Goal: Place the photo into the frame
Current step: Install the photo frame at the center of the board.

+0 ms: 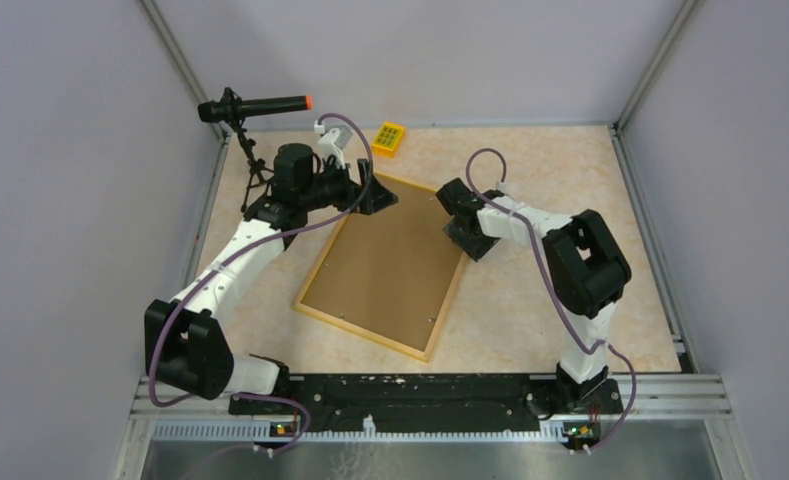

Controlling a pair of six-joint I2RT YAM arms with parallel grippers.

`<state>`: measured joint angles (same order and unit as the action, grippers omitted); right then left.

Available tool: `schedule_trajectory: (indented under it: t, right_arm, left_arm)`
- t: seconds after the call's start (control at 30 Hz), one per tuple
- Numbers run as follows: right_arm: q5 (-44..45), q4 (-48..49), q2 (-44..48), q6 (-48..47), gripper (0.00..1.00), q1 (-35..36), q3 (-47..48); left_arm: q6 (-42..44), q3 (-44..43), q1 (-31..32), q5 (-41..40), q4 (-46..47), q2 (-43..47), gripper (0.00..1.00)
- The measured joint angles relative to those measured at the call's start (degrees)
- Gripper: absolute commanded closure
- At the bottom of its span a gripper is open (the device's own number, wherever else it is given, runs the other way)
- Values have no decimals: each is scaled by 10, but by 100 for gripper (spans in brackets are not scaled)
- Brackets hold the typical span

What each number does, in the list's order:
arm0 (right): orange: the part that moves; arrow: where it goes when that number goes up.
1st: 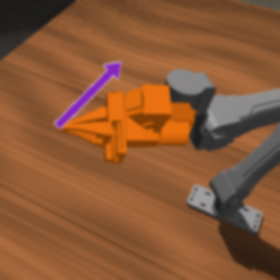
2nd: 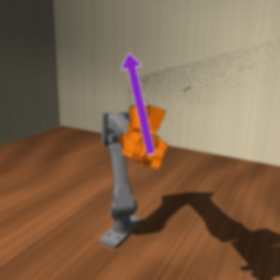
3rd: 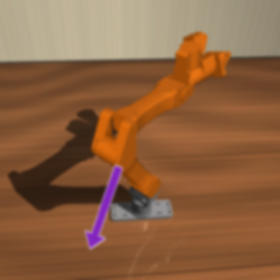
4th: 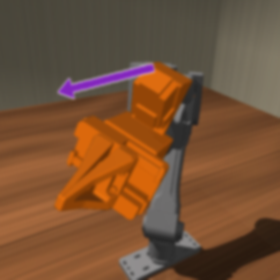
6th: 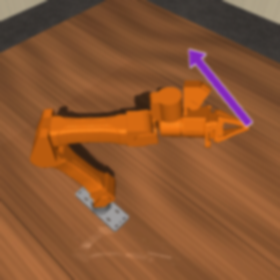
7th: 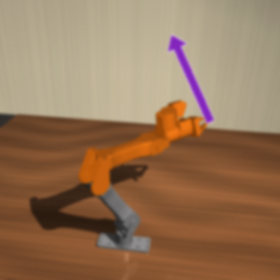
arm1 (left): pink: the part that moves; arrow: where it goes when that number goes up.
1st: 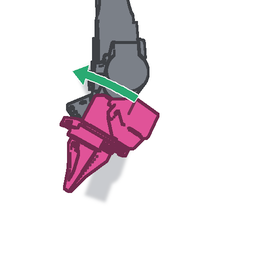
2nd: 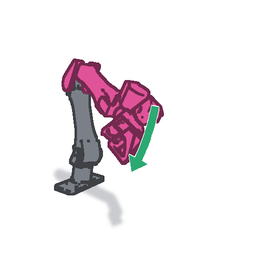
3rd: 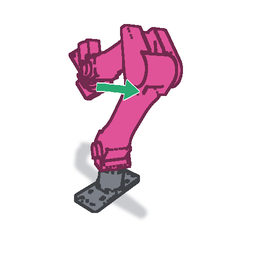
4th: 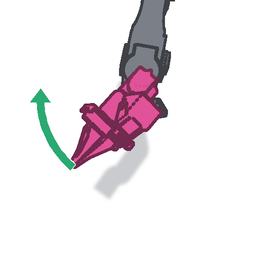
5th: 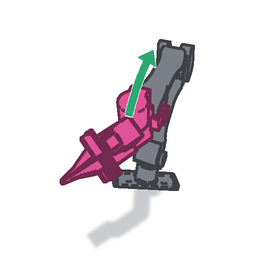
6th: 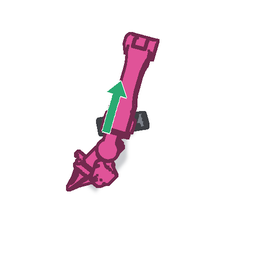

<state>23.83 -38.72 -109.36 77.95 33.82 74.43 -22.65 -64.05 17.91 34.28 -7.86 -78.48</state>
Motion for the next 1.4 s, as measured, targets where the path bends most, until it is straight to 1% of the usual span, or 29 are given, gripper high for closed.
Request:
schedule_trajectory:
  t: [0.17, 0.3, 0.37, 0.43, 0.77, 0.87, 0.97, 1.03, 1.07, 1.1, 1.17, 1.2, 1.23, 1.4]
  right_arm:
    - [-5, 10, 0, -10, 48, 2, -2]
    - [-1, 19, 7, -20, 51, 2, -14]
    - [4, 26, 9, -36, 55, 2, -17]
    - [6, 28, 10, -58, 59, 2, -17]
    - [10, 43, 17, -191, 87, 1, -25]
    - [10, 47, 17, -231, 90, 1, -25]
    - [9, 53, 17, -261, 83, 1, -25]
    - [9, 65, 17, -287, 77, 1, -24]
    - [8, 69, 16, -304, 72, 0, -24]
    - [5, 69, 16, -316, 65, -1, -23]
    - [2, 66, 14, -353, 44, -2, -16]
    - [-1, 63, 13, -368, 38, -3, -13]
    - [-7, 63, 13, -389, 33, -6, -11]
    - [-64, 73, 17, -480, 25, -37, -12]
  left_arm:
    - [-1, 0, 0, 4, 2, 0, 1]
    - [-2, 0, 0, 7, 3, 0, 1]
    - [-2, 0, -1, 8, 4, 0, 1]
    - [-2, 0, -1, 8, 4, 0, 1]
    - [-2, 1, -2, 7, 4, 0, 1]
    - [-2, 1, -2, 8, 5, 0, 1]
    - [-2, 1, -2, 9, 5, 0, 1]
    - [-2, 1, -2, 8, 5, 0, 1]
    - [-2, 1, -2, 8, 5, 0, 1]
    - [-2, 1, -2, 8, 5, 0, 1]
    - [-2, 1, -2, 8, 5, 0, 1]
    - [-2, 1, -2, 8, 5, 0, 1]
    - [-2, 1, -2, 8, 5, 0, 1]
    - [-2, 1, -2, 7, 5, 0, 1]
